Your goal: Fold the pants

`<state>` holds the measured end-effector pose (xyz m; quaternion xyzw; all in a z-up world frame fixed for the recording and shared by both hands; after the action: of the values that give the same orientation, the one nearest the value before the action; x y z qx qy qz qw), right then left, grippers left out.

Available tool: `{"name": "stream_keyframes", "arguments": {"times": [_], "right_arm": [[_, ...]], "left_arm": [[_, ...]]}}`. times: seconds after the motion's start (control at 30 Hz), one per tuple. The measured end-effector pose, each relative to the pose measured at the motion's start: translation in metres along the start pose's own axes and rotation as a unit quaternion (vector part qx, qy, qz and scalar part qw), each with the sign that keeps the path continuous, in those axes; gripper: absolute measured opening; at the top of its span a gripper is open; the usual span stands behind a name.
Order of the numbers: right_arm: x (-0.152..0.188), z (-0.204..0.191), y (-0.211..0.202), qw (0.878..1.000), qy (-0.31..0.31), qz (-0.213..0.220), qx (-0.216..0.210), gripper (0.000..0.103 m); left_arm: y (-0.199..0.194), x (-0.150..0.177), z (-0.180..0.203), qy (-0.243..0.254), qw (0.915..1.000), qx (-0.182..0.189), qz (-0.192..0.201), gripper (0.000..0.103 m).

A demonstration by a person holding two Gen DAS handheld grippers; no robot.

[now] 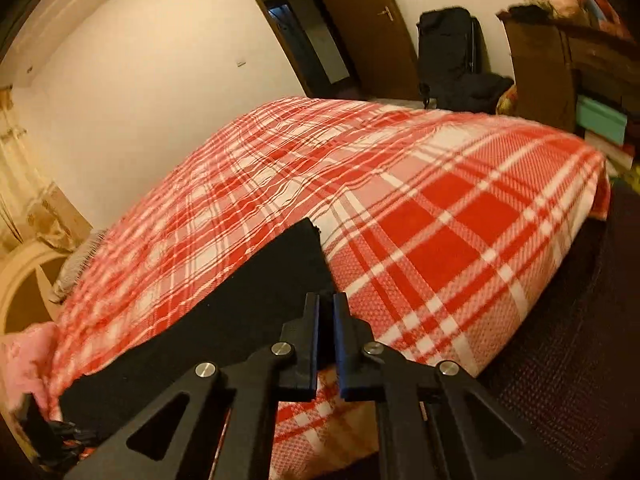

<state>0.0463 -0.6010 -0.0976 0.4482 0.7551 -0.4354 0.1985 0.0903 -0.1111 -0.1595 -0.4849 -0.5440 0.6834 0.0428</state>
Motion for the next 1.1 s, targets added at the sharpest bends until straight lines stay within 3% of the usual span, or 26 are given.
{"name": "stream_keyframes", "arguments": {"times": [0.1,0.17,0.23,0.27,0.33,0.4,0.57,0.77,0.8,0.83,0.87,1.1], "right_arm": [[-0.005,-0.011,-0.009,1.000,-0.014,0.012,-0.022,0.006],[-0.005,-0.020,-0.009,0.999,-0.032,0.009,-0.017,0.006],[-0.003,-0.022,-0.005,0.999,-0.040,0.001,-0.013,0.006],[-0.002,-0.021,-0.003,0.999,-0.041,-0.002,-0.009,0.006],[0.004,-0.016,0.002,0.999,-0.038,-0.007,-0.001,0.006],[0.006,-0.016,0.005,0.999,-0.033,-0.010,-0.004,0.007],[0.008,-0.022,0.008,0.999,-0.047,-0.012,-0.007,0.007],[0.014,-0.025,0.011,0.998,-0.056,-0.015,-0.006,0.007],[0.014,-0.025,0.011,0.998,-0.057,-0.012,-0.005,0.007],[0.013,-0.026,0.011,0.998,-0.059,-0.008,-0.006,0.007],[0.012,-0.028,0.009,0.998,-0.061,-0.004,-0.006,0.006],[0.007,-0.032,-0.004,0.998,-0.065,0.015,-0.006,0.006]], "left_arm": [[0.003,0.002,-0.003,-0.008,1.0000,-0.002,-0.001,0.002],[-0.001,-0.001,-0.003,-0.005,0.9997,-0.017,0.014,0.002],[-0.005,-0.006,0.000,-0.002,0.9996,-0.007,0.028,0.005],[-0.006,-0.008,0.003,0.000,0.9994,-0.011,0.033,0.009],[-0.005,-0.012,0.013,0.022,0.9988,-0.022,0.039,0.033],[-0.003,-0.013,0.022,0.048,0.9973,-0.038,0.040,0.041],[0.015,-0.014,0.035,0.101,0.9919,-0.074,0.022,0.041],[0.036,-0.016,0.029,0.112,0.9871,-0.115,0.001,0.041],[0.037,-0.017,0.028,0.107,0.9878,-0.112,0.001,0.036],[0.036,-0.018,0.025,0.099,0.9883,-0.116,0.002,0.017],[0.034,-0.020,0.022,0.094,0.9885,-0.119,0.003,0.009],[-0.012,-0.025,0.009,0.062,0.9920,-0.098,0.049,0.003]]}}
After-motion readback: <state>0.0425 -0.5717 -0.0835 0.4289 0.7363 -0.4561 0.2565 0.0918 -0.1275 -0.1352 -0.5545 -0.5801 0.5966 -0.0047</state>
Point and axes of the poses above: each gripper's, at about its wrist camera, not at the fingertips, and y roughly the way its jaws point, z to its right, x to its underside, the point moved 1 cm from there along y, roughly the way its jaws point, and after that the axes turned 15 degrees about -x, right-handed, at the moved point
